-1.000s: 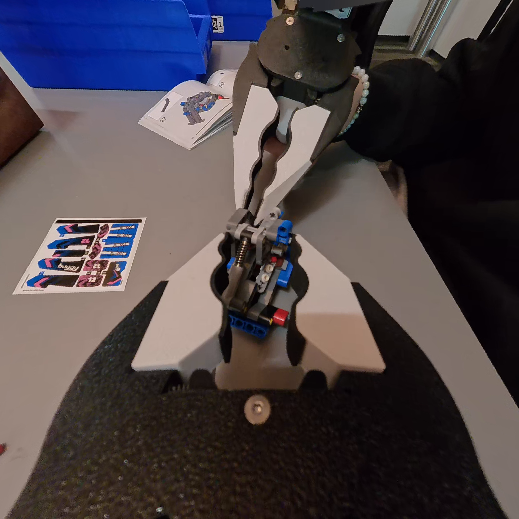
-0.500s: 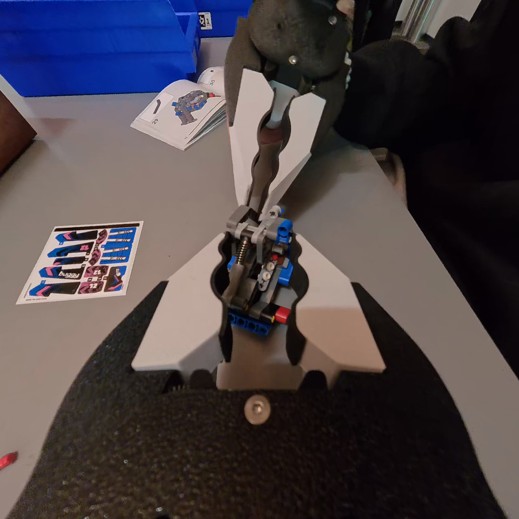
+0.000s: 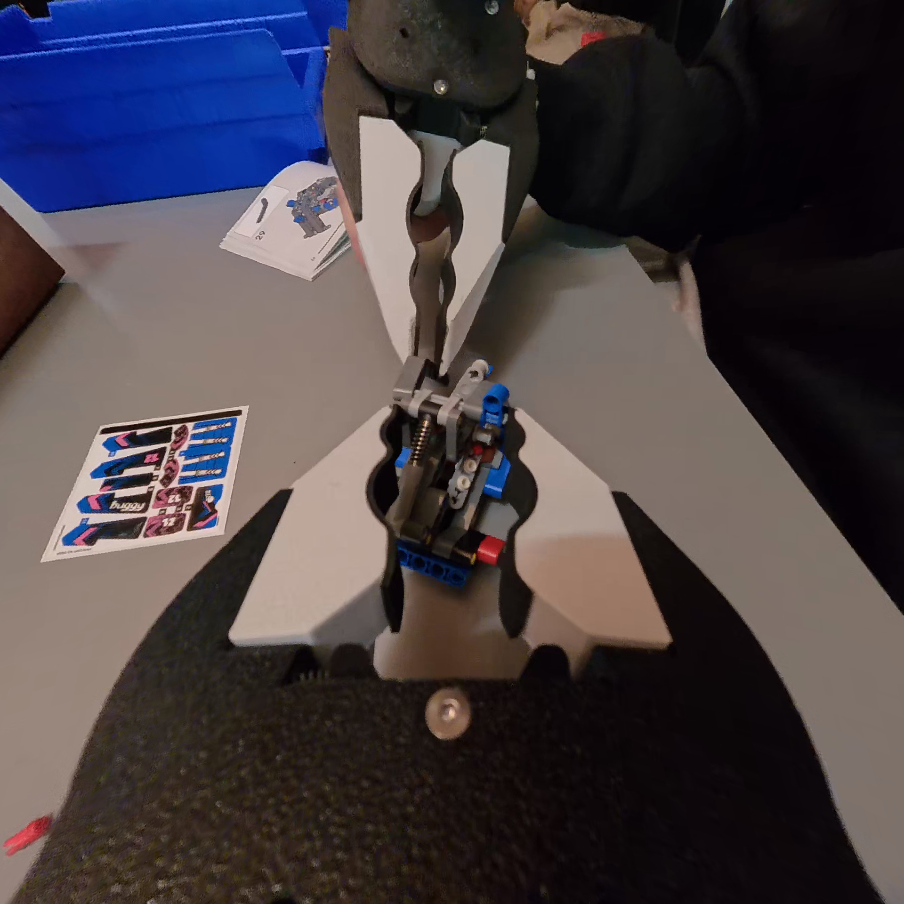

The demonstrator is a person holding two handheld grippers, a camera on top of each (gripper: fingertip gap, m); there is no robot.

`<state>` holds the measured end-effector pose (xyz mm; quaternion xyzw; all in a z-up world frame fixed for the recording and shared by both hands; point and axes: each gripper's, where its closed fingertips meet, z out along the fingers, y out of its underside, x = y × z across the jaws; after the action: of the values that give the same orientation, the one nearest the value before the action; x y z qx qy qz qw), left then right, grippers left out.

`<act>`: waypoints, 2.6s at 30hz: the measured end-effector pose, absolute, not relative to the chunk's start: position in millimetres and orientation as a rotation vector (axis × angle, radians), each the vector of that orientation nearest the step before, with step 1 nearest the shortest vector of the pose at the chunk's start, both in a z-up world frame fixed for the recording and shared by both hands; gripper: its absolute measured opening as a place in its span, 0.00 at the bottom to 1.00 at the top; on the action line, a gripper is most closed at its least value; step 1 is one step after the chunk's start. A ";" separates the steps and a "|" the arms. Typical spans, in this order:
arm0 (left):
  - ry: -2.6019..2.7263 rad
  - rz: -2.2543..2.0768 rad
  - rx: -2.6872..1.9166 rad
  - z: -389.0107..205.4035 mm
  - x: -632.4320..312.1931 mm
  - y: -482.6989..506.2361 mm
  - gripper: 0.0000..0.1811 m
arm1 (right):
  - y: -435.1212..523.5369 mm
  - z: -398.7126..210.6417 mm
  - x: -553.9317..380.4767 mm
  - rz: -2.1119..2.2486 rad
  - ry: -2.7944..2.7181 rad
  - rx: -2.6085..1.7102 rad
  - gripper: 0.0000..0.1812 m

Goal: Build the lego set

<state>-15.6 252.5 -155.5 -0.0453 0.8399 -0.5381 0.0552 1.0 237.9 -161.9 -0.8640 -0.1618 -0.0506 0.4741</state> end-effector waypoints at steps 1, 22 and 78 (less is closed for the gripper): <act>2.561 -1.644 -0.126 -155.5 -17.5 252.1 0.22 | 237.5 -162.4 0.2 -0.152 -0.418 -2.117 0.03; 2.653 -1.661 -0.060 -155.3 -25.4 247.2 0.26 | 242.1 -160.5 -4.2 -0.196 -0.325 -2.137 0.03; 2.583 -1.569 -0.122 -158.4 -22.5 249.5 0.23 | 253.1 -158.5 -3.4 -0.152 -0.072 -2.144 0.03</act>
<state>-22.5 249.5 -158.4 -0.0402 0.8526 -0.5178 0.0584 -3.4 253.1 -158.5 -0.8771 -0.0294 -0.0621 0.4753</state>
